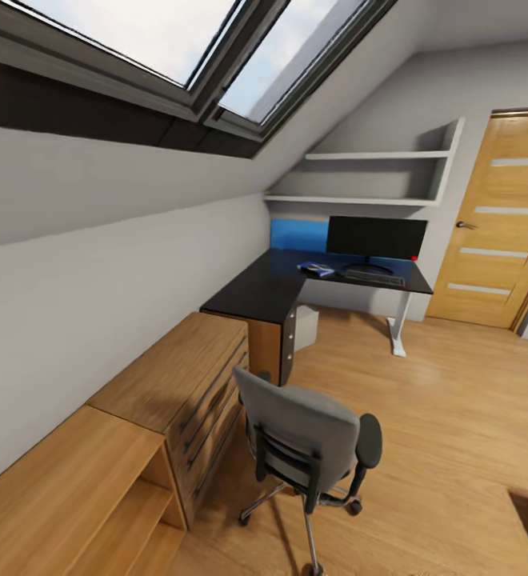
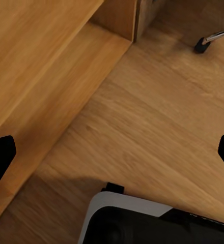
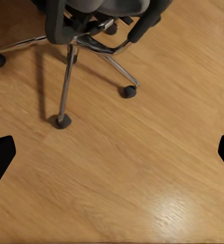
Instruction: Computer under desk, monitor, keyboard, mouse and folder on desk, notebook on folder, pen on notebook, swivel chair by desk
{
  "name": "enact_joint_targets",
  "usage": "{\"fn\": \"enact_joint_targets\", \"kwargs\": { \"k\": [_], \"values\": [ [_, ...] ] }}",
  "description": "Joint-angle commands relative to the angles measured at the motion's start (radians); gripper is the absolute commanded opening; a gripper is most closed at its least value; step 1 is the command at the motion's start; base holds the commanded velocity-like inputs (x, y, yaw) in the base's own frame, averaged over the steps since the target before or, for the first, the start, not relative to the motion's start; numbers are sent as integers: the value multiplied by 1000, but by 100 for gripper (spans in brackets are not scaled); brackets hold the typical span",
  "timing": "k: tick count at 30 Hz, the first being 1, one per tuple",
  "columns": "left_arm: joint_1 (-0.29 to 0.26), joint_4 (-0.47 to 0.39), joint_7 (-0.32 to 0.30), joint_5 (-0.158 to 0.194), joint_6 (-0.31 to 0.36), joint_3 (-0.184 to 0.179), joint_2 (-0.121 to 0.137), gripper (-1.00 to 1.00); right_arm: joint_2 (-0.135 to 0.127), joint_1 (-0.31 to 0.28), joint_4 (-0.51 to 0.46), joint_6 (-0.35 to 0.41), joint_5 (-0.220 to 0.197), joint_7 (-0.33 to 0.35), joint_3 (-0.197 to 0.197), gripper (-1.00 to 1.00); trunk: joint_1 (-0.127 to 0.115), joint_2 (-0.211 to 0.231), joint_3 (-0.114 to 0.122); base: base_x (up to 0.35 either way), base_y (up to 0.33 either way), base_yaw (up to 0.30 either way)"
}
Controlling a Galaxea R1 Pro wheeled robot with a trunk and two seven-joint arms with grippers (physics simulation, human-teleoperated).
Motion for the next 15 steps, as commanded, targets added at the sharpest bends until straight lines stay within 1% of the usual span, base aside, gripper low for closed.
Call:
{"fn": "enact_joint_targets", "kwargs": {
  "k": [1,8,11,15],
  "values": [
    [-1,-2,9,3,-2,-9,1,100,0,-1,2,-3,-6,-3,9,100,1,-2,-3,0,0,-248],
    [-1,-2,9,3,-2,-9,2,100,0,-1,2,-3,-6,-3,8,100,1,-2,-10,1,23,-247],
    [-1,-2,9,3,-2,-9,2,100,0,-1,2,-3,-6,-2,8,100,1,-2,-13,32,130,-247],
    [-1,-2,9,3,-2,-9,2,100,0,-1,2,-3,-6,-2,8,100,1,-2,-16,76,203,-246]
  ]
}}
